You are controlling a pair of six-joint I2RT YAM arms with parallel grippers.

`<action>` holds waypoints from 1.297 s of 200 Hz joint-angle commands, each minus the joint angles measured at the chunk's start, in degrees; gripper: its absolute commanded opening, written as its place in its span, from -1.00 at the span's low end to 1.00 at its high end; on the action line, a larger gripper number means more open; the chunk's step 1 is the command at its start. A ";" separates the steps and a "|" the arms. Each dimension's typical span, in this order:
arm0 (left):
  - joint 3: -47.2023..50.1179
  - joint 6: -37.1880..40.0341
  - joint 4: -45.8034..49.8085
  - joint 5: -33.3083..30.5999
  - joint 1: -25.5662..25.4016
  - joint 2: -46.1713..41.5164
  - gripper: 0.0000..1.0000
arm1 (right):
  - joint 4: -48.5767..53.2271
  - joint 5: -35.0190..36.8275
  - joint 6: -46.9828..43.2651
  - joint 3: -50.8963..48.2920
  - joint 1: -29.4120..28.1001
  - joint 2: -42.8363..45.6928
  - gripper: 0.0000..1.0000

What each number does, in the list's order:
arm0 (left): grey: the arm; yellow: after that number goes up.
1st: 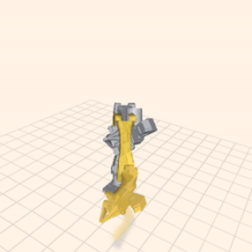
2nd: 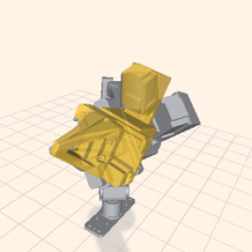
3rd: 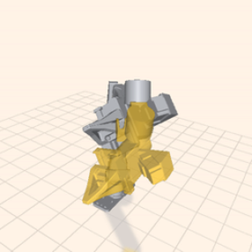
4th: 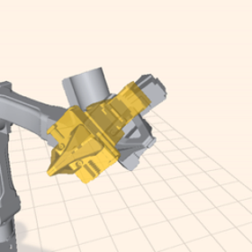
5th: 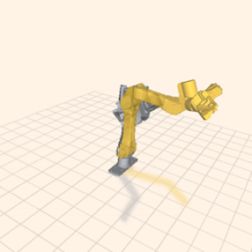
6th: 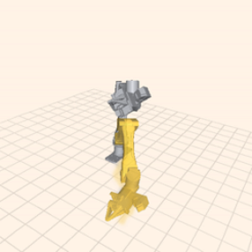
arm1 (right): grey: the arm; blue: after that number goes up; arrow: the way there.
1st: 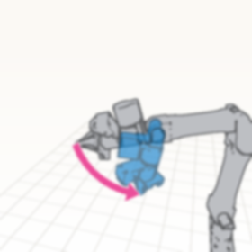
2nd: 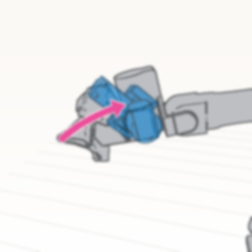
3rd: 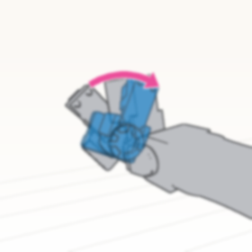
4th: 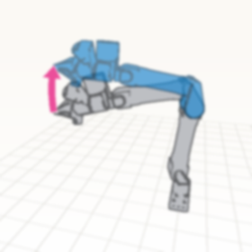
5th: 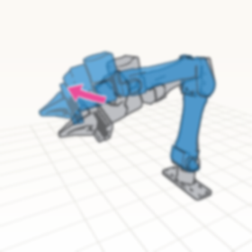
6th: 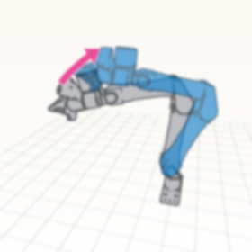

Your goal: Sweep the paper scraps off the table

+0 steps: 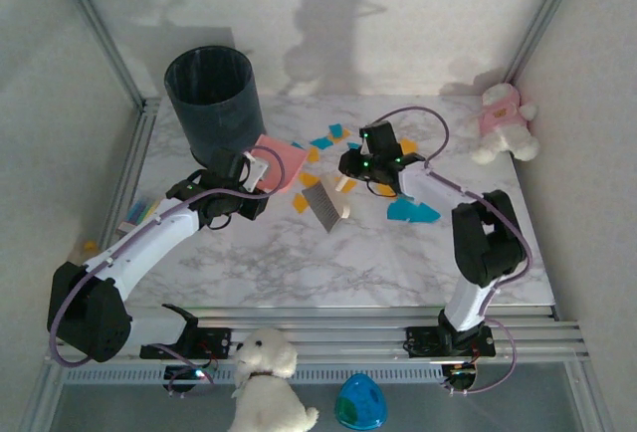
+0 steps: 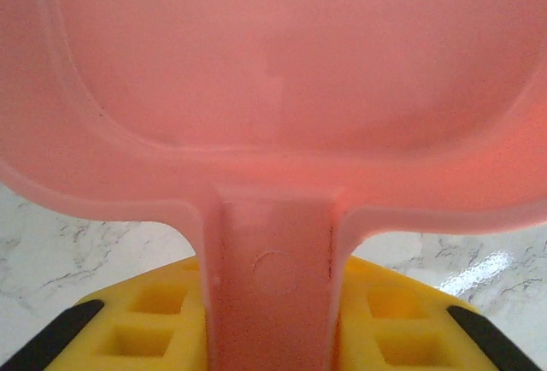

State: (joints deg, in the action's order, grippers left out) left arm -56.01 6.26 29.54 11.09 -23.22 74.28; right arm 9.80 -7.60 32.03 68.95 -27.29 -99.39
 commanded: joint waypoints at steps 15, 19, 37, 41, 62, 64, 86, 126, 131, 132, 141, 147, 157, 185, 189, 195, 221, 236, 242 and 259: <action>0.59 1.01 -0.56 1.47 -0.55 -0.37 -1.00 | 6.64 8.56 -3.47 -3.12 -0.80 5.76 -1.00; 0.56 1.05 -0.54 1.48 -0.54 -0.37 -1.00 | 6.95 8.84 -3.68 -3.12 -0.91 6.26 -1.00; 0.56 1.11 -0.58 1.51 -0.59 -0.28 -1.00 | 7.95 9.65 -4.01 -2.85 -1.44 8.49 -1.00; 0.55 1.00 -0.58 1.55 -0.59 -0.28 -1.00 | 7.95 9.62 -4.03 -2.77 -1.53 8.98 -1.00; 0.46 0.96 -0.45 1.57 -0.55 -0.26 -1.00 | 7.06 8.87 -3.84 -2.84 -1.77 11.73 -1.00; 0.46 0.95 -0.45 1.61 -0.58 -0.21 -1.00 | 6.94 8.70 -3.82 -2.90 -1.77 12.00 -1.00; 0.46 0.83 -0.51 1.48 -0.60 -0.17 -1.00 | 4.56 7.87 -3.50 -3.85 -1.88 14.81 -1.00; 0.55 0.92 -0.56 1.56 -0.60 -0.23 -1.00 | -2.03 7.60 -1.68 -5.43 -1.78 16.16 -1.00; 0.55 0.91 -0.57 1.56 -0.60 -0.27 -1.00 | -2.77 7.62 -1.51 -5.24 -1.77 15.74 -1.00; 0.55 0.93 -0.60 1.61 -0.60 -0.27 -1.00 | -2.95 7.61 -1.52 -5.15 -1.79 15.69 -1.00; 0.55 0.97 -0.54 1.62 -0.57 -0.28 -1.00 | -4.12 7.60 -1.24 -4.52 -1.80 14.82 -1.00; 0.55 0.90 -0.55 1.67 -0.60 -0.28 -1.00 | -4.97 7.43 -1.04 -4.08 -1.77 14.08 -1.00; 0.64 0.97 -0.62 1.74 -0.55 -0.28 -1.00 | -6.48 6.74 -0.32 -3.38 -1.65 12.73 -1.00; 0.73 1.16 -0.81 2.10 -0.58 0.05 -1.00 | -10.76 3.69 2.78 -1.64 -1.07 8.23 -1.00; 0.73 1.19 -0.80 2.14 -0.57 0.14 -1.00 | -11.48 3.46 3.16 -1.50 -1.09 7.67 -1.00; 0.73 1.13 -0.76 2.10 -0.59 0.21 -1.00 | -12.11 3.18 3.69 -1.09 -1.02 6.78 -1.00; 0.73 1.20 -0.71 1.93 -0.57 0.34 -1.00 | -13.05 2.88 5.36 0.68 -0.90 3.52 -1.00; 0.80 1.07 -0.76 1.91 -0.60 0.38 -1.00 | -12.57 3.29 5.92 1.34 -0.85 2.31 -1.00; 0.81 1.08 -0.72 1.85 -0.60 0.34 -1.00 | -12.47 3.78 6.10 1.30 -0.90 2.04 -1.00; 0.81 1.12 -0.62 1.68 -0.54 0.38 -1.00 | -11.32 5.28 5.86 1.34 -0.90 1.58 -1.00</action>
State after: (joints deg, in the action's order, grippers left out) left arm -56.01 6.28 29.52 12.40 -23.22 74.30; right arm 0.45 -3.62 36.49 67.77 -28.58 -97.38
